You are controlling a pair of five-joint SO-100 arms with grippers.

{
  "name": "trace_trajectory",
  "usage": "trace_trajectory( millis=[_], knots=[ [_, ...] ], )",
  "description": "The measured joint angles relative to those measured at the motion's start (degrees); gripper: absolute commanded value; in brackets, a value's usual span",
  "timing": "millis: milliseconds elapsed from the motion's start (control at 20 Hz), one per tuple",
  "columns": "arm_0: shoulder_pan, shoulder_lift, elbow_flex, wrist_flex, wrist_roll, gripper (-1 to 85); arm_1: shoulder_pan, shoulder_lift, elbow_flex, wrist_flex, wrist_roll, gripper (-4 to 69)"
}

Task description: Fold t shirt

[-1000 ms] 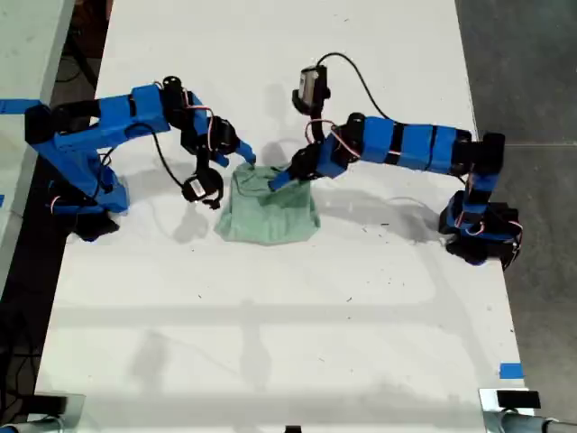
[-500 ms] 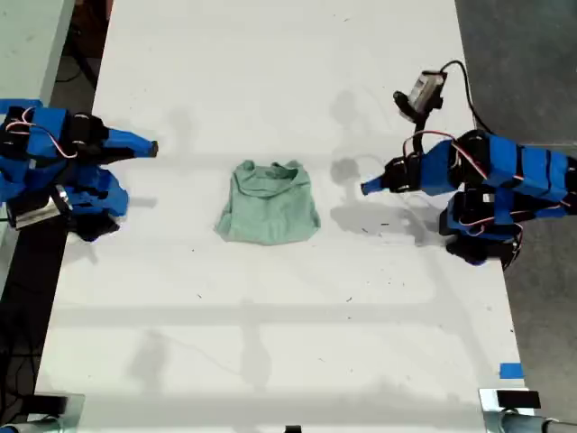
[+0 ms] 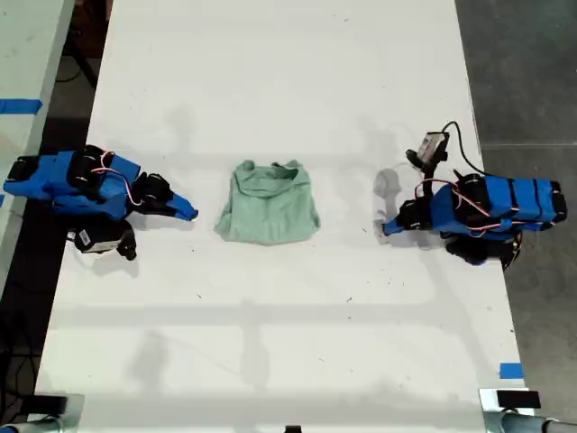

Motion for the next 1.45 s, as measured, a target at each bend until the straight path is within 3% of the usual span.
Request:
trace_trajectory(
  millis=[150, 250, 350, 400, 550, 650, 1450],
  knots=[
    [0.0, 0.0, 2.7, -0.5, -0.8, 3.7, -0.5, 0.2, 0.3, 0.7, 3.4, 1.7],
    [0.0, 0.0, 2.9, -0.5, 1.3, 6.5, -5.2, 0.2, 0.6, -0.4, 12.0, 13.7],
    [-0.6, 0.0, 3.1, -0.5, 5.8, 8.7, -10.3, 0.2, 0.8, -1.1, 16.3, 14.2],
    [-2.0, 0.0, 3.1, -0.5, 6.2, 9.4, -10.9, 0.2, 0.8, -1.1, 12.6, 13.7],
    [-2.5, 0.0, 3.1, -0.5, 6.5, 9.8, -13.8, 0.2, 0.9, -1.1, -11.6, 13.2],
    [-2.5, 0.0, 3.1, -0.5, 6.5, 9.9, -15.8, 0.2, 0.9, -1.1, -18.8, 13.0],
    [-2.5, 0.0, 3.1, -0.5, 6.5, 10.6, -15.8, 0.2, 1.1, -1.1, -20.9, 12.8]
  ],
)
